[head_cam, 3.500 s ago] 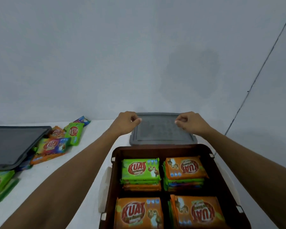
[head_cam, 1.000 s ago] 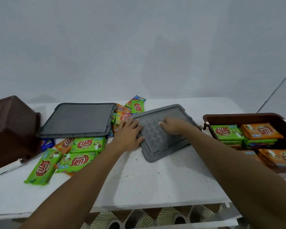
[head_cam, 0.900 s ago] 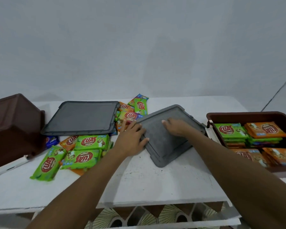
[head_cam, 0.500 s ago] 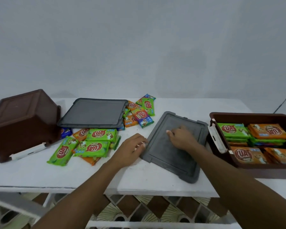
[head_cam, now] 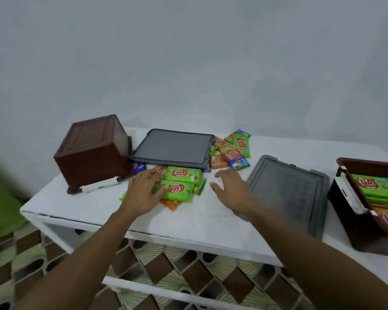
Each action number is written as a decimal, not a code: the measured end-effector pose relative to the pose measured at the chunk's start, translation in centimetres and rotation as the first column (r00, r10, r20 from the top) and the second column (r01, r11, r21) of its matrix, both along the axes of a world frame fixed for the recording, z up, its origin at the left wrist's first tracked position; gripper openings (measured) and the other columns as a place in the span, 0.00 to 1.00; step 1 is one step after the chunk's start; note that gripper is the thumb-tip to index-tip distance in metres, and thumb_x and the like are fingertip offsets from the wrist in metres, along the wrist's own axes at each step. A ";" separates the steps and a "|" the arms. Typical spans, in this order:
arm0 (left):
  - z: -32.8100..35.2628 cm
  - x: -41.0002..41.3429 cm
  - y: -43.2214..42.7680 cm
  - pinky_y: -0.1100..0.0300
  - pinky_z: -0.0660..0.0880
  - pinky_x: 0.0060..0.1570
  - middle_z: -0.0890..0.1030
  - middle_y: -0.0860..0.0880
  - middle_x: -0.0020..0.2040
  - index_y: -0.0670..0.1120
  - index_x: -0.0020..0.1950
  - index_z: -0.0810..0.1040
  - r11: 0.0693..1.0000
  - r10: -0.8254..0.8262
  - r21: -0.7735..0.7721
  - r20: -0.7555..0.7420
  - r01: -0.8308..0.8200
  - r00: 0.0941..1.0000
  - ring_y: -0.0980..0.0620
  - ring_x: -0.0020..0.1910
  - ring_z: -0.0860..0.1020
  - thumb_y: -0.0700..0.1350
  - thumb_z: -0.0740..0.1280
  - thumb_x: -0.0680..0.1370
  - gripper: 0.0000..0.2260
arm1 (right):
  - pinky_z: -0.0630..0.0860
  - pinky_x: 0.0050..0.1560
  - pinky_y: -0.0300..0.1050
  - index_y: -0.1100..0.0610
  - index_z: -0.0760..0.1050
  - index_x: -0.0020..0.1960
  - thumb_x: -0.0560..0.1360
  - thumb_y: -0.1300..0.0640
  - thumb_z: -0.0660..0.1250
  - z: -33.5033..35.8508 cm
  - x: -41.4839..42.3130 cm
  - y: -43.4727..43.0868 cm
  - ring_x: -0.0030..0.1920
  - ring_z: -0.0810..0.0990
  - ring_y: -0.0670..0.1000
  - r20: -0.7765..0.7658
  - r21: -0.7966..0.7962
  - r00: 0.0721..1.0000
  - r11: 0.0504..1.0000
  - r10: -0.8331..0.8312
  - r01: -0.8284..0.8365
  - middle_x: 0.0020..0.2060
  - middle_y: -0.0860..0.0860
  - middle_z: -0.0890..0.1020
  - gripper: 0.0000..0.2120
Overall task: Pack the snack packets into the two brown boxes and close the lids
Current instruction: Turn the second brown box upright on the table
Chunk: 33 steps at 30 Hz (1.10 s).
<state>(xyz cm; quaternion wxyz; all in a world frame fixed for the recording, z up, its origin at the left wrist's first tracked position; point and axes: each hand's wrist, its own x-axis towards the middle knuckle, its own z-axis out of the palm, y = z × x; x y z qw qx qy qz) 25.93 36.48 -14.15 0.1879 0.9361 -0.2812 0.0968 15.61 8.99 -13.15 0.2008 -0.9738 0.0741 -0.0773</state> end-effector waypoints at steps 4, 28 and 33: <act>-1.3 2.4 4.1 0.47 0.58 0.73 0.67 0.47 0.74 0.57 0.73 0.68 0.987 -0.114 0.105 -0.058 0.120 0.992 0.46 0.74 0.62 0.71 0.47 0.75 0.32 | 0.70 0.64 0.56 0.52 0.65 0.72 0.79 0.40 0.56 -1.4 2.9 6.2 0.67 0.69 0.57 0.015 0.110 1.000 0.994 -0.008 0.007 0.69 0.54 0.68 0.26; -0.2 4.0 -3.9 0.45 0.46 0.76 0.48 0.44 0.80 0.53 0.79 0.50 0.914 -0.247 0.259 -0.260 0.314 0.933 0.43 0.79 0.46 0.69 0.45 0.77 0.34 | 0.56 0.74 0.60 0.48 0.65 0.72 0.80 0.42 0.53 -2.6 4.4 7.4 0.74 0.61 0.58 0.088 -0.013 0.910 0.913 -0.404 0.407 0.74 0.58 0.64 0.23; 2.9 5.5 -0.5 0.44 0.50 0.76 0.61 0.44 0.77 0.48 0.75 0.62 0.922 -0.295 0.269 0.016 0.280 0.955 0.44 0.76 0.57 0.61 0.55 0.79 0.28 | 0.61 0.72 0.59 0.53 0.72 0.67 0.81 0.46 0.55 -1.1 5.3 8.3 0.71 0.66 0.58 0.208 0.006 0.916 0.937 -0.342 0.348 0.70 0.57 0.69 0.19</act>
